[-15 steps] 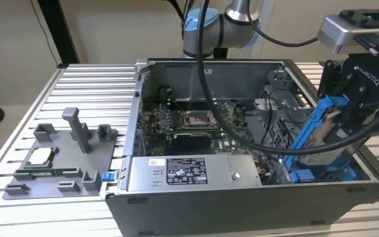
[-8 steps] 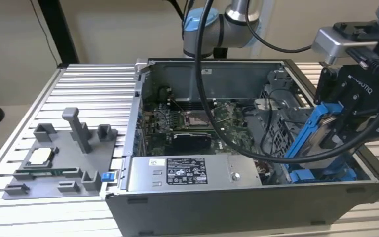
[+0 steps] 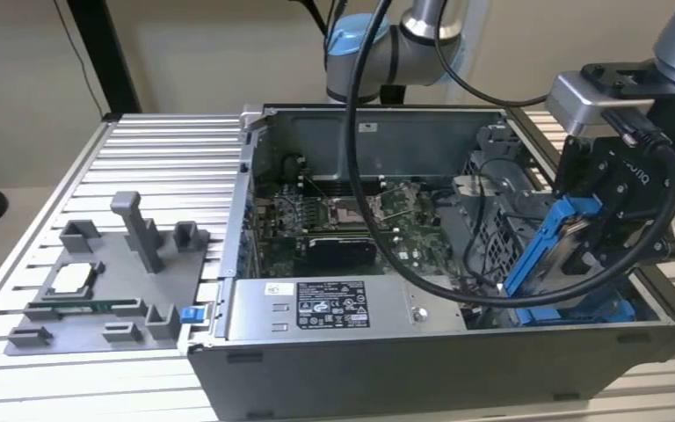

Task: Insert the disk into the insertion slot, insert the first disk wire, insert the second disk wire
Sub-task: 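Insert the disk into the insertion slot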

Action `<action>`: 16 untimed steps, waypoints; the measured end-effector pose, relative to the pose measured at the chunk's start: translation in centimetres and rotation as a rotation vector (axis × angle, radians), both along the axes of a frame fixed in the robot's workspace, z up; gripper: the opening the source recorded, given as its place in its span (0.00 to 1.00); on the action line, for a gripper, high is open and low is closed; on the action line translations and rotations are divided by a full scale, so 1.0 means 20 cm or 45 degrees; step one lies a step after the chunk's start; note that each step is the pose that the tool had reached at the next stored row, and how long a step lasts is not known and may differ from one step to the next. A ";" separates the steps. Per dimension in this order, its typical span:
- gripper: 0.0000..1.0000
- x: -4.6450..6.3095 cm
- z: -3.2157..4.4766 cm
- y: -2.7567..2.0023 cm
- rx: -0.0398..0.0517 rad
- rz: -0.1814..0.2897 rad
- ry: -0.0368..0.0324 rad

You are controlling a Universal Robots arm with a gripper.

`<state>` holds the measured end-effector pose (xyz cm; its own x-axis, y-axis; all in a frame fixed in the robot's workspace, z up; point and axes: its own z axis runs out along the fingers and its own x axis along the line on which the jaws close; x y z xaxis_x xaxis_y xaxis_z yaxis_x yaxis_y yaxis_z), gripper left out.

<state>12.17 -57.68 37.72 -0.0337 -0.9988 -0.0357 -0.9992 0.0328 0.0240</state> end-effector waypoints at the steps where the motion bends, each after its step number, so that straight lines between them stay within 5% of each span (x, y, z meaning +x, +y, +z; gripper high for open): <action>1: 0.00 0.00 -0.009 0.000 0.000 0.000 0.0000; 15: 0.00 0.00 -0.031 0.000 0.000 -0.001 0.0000; 16: 1.00 0.00 -0.031 0.000 0.000 -0.001 0.0000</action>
